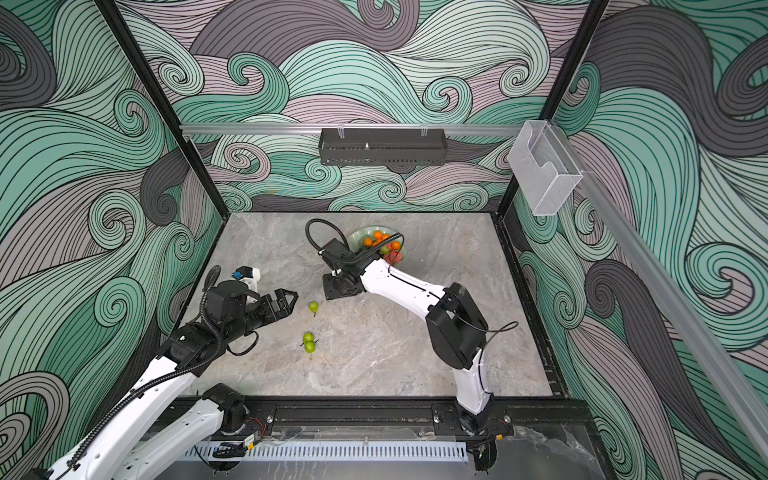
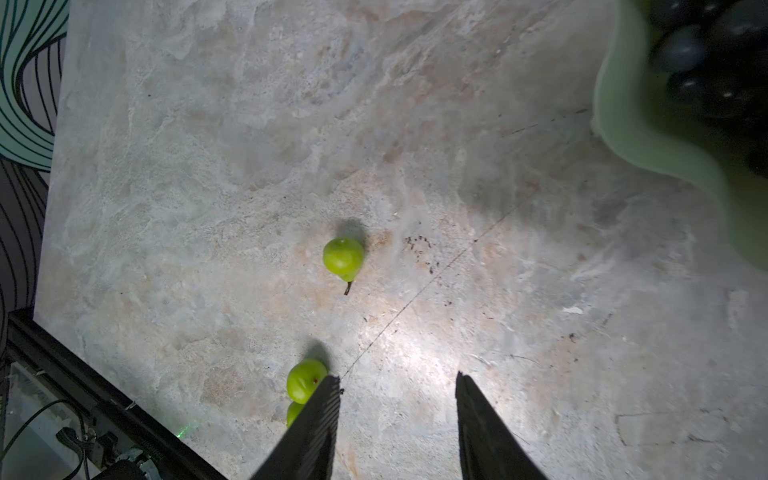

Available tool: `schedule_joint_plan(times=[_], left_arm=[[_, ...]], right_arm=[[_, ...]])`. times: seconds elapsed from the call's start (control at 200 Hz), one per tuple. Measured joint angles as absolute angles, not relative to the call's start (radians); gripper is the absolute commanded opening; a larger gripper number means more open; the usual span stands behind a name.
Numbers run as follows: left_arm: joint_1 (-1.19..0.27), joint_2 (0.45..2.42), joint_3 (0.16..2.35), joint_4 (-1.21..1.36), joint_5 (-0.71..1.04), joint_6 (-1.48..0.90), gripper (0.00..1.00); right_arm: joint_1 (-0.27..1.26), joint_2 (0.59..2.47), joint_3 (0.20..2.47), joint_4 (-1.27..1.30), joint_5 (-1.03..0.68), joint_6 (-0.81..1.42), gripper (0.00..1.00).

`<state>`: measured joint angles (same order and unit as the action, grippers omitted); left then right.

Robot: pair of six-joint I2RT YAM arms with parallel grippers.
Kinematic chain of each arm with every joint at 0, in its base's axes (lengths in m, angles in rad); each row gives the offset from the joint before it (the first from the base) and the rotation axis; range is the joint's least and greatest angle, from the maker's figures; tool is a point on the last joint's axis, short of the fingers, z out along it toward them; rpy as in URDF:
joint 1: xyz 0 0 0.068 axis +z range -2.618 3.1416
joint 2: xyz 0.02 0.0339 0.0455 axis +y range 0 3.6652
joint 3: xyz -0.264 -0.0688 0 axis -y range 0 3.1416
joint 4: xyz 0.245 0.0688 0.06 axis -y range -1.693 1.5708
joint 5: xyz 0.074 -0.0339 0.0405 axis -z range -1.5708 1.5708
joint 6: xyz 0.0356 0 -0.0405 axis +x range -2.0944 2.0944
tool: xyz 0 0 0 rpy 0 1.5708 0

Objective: Place and organize the fake fruits in the fruit bowl
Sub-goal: 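Close the right gripper on a table pear while the left gripper approaches another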

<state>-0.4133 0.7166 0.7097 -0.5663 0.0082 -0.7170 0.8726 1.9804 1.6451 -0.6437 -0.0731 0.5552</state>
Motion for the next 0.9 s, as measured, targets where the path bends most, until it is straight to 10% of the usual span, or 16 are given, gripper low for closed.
schedule_joint_plan(times=[0.895], left_arm=[[0.045, 0.685, 0.616, -0.617, 0.348, -0.719, 0.98]], right_arm=[[0.909, 2.32, 1.911, -0.654, -0.179, 0.581, 0.48]])
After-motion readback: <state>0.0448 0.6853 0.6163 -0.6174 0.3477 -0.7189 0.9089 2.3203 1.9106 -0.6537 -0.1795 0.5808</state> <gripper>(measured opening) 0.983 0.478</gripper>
